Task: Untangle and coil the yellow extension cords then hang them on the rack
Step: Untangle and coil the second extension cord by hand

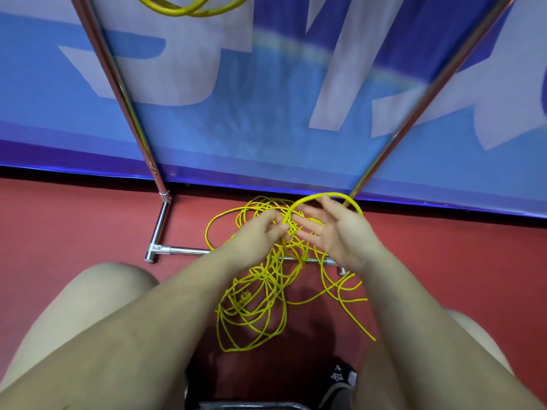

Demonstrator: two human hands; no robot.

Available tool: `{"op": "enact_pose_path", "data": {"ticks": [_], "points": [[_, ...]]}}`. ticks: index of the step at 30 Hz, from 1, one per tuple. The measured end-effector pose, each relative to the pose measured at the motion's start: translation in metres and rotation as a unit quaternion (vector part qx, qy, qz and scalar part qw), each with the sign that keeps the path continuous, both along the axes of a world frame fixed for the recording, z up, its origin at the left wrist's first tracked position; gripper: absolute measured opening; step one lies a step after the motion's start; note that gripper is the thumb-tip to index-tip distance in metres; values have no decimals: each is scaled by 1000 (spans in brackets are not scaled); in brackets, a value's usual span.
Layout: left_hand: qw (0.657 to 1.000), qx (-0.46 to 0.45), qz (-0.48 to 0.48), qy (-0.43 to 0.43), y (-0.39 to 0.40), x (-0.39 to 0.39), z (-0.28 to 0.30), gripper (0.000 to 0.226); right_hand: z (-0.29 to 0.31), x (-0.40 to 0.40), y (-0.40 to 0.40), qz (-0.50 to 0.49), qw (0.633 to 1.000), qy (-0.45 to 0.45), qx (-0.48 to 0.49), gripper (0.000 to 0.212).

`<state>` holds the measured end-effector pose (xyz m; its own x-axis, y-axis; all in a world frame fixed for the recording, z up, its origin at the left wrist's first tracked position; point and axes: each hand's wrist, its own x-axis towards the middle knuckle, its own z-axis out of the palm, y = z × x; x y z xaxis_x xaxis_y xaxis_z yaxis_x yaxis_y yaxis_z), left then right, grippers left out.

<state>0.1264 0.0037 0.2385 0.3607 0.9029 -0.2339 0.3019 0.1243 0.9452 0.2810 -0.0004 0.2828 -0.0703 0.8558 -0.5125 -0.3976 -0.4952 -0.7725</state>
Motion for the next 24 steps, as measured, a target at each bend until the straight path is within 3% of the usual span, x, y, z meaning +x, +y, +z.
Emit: {"op": "enact_pose_path", "data": {"ticks": [1, 2, 4, 5, 6, 9, 14, 15, 17, 19, 21, 24], "points": [[999, 1, 33, -19, 2, 0, 2, 19, -5, -1, -3, 71, 993, -99, 7, 36], [997, -4, 67, -42, 5, 0, 6, 19, -12, -3, -7, 158, 956, -244, 30, 41], [988, -27, 124, -93, 10, -2, 13, 18, -33, -6, -16, 312, 821, -469, 92, 47], [983, -39, 143, -112, 12, -3, 17, 18, -41, -7, -18, 350, 775, -515, 109, 47], [978, -51, 154, -131, 14, -4, 20, 19, -45, -6, -19, 361, 751, -540, 120, 43], [957, -94, 193, -195, 16, -8, 30, 20, -42, -4, -16, 331, 739, -568, 146, 22], [903, -161, 253, -308, 21, -16, 42, 22, -35, -9, -15, 250, 748, -576, 215, 7], [897, -169, 247, -325, 21, -16, 43, 22, -32, -10, -14, 232, 760, -566, 219, 11], [902, -180, 216, -326, 20, -16, 40, 21, -25, -11, -11, 177, 821, -500, 209, 14], [934, -185, 162, -260, 16, -13, 33, 28, -16, -10, -8, 106, 894, -398, 174, 10], [980, -137, 71, -130, 7, -8, 25, 32, -6, -9, -6, 33, 951, -282, 123, 11], [998, -56, -34, -25, -4, -1, 17, 27, 2, -5, -6, -41, 988, -133, 63, 15]]}}
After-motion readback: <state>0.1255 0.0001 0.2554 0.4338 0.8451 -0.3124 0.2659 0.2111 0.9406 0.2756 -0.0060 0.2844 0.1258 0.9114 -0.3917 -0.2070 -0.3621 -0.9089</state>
